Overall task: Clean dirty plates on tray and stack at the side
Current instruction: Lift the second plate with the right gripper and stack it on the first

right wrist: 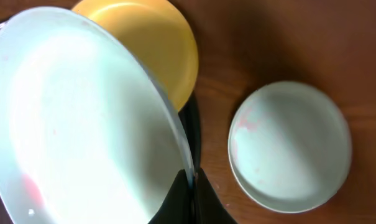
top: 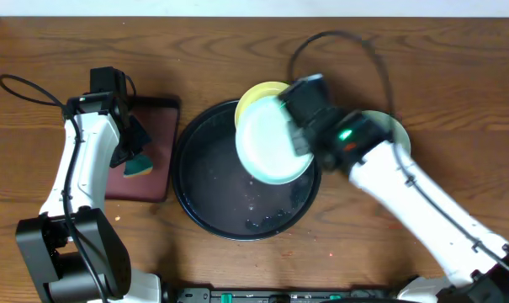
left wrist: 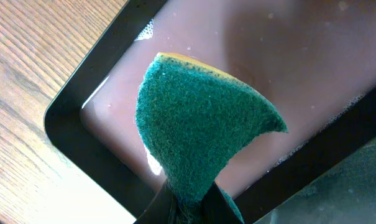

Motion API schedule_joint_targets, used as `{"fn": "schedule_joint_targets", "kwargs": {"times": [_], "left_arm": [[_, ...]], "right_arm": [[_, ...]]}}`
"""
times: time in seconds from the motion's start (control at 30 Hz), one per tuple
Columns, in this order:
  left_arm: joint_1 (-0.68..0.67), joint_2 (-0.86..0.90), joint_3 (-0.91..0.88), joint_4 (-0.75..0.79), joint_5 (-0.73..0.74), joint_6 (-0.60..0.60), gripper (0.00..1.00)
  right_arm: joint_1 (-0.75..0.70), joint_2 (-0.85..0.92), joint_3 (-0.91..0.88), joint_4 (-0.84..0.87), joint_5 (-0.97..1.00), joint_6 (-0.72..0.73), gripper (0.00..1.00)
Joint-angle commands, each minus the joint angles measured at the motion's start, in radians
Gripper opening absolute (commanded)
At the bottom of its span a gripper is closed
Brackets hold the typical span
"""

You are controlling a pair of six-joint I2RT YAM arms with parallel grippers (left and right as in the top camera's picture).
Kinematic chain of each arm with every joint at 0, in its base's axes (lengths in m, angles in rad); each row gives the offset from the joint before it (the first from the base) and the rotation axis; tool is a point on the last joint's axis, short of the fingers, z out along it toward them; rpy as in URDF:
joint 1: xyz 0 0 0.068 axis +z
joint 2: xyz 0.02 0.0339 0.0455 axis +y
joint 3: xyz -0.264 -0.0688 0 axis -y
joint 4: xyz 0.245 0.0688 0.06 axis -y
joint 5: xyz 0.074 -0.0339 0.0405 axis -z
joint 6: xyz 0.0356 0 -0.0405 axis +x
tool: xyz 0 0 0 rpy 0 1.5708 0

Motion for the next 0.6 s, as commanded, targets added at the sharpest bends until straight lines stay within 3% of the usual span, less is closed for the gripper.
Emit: {"fn": "schedule_joint_targets", "kwargs": {"times": [0.0,0.4,0.57], "left_arm": [[0.002,0.001,-0.004,-0.006,-0.005,0.010,0.07],[0.002,0.001,-0.004,-0.006,-0.005,0.009,0.08],[0.002,0.001,-0.004,-0.006,-0.005,0.009,0.07]], "right_arm": [[-0.200,-0.015,0.011,-0.023,-0.296,-0.017,0.01],[-0.691,0.079,-0.094,-0.065,-0.298,-0.021,0.01],[-0.736,0.119,-0.168,-0.032,-0.298,-0.020,0.01]]}}
